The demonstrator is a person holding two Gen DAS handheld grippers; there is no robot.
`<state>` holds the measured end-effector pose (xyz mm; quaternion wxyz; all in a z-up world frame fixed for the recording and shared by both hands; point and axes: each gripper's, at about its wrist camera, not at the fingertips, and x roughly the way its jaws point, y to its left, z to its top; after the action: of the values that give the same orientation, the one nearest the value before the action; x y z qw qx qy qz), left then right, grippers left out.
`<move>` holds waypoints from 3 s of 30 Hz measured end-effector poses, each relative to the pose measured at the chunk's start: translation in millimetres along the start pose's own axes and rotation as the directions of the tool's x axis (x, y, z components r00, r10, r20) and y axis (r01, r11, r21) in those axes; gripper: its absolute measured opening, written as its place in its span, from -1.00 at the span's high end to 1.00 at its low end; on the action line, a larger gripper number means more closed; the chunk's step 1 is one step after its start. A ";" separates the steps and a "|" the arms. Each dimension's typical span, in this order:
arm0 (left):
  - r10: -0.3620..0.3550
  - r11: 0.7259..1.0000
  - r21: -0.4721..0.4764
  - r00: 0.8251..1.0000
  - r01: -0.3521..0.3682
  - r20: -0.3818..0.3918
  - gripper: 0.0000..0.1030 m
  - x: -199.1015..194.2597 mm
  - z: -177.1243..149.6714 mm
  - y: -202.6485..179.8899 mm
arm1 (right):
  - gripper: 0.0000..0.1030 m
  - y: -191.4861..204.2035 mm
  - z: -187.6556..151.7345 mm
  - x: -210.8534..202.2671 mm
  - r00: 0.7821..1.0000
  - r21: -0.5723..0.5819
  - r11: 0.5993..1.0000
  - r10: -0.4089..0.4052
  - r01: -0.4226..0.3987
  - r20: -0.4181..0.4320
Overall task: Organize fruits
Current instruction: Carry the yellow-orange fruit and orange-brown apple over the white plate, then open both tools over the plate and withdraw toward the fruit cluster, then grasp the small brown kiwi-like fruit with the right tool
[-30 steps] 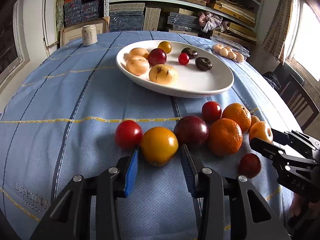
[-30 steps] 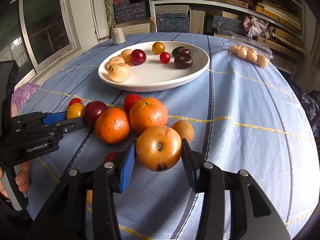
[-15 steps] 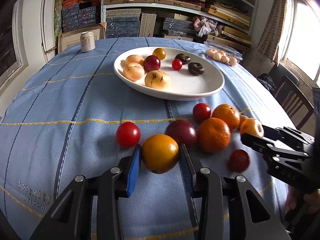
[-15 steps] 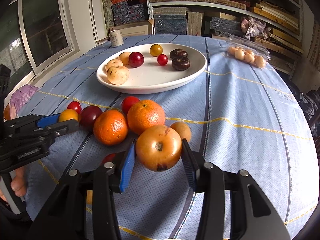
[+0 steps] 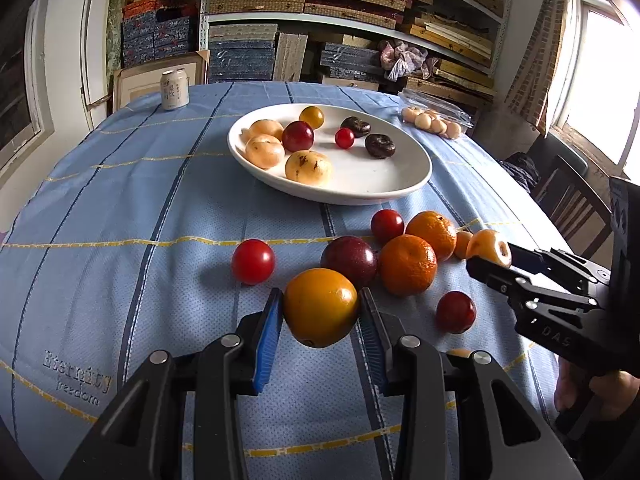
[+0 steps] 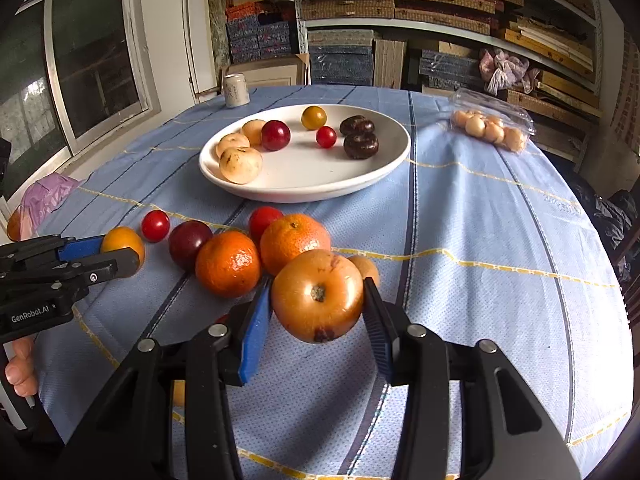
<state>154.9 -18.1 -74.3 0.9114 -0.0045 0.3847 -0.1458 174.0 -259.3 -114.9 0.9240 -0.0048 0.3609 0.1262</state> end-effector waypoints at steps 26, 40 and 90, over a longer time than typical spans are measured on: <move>0.013 1.000 -0.004 0.999 -0.013 -0.031 0.25 115.6 155.2 -21.0 | 0.15 -42.2 132.2 73.5 0.997 -0.108 0.992 0.057 -0.063 -0.057; 0.036 0.998 -0.037 0.992 -0.041 -0.125 0.25 164.4 156.0 -8.5 | 0.15 -38.0 137.6 131.7 0.988 -0.219 0.975 -0.008 -0.027 -0.156; 0.167 0.985 -0.029 0.980 -0.171 -0.107 -0.93 44.9 27.6 46.9 | 0.49 -5.7 18.3 45.0 0.993 -0.197 0.980 -0.046 0.024 -0.108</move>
<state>216.2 11.9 -91.9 0.8989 0.0186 0.4334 -0.0606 219.4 -252.6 -131.9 0.8995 -0.1088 0.3979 0.1442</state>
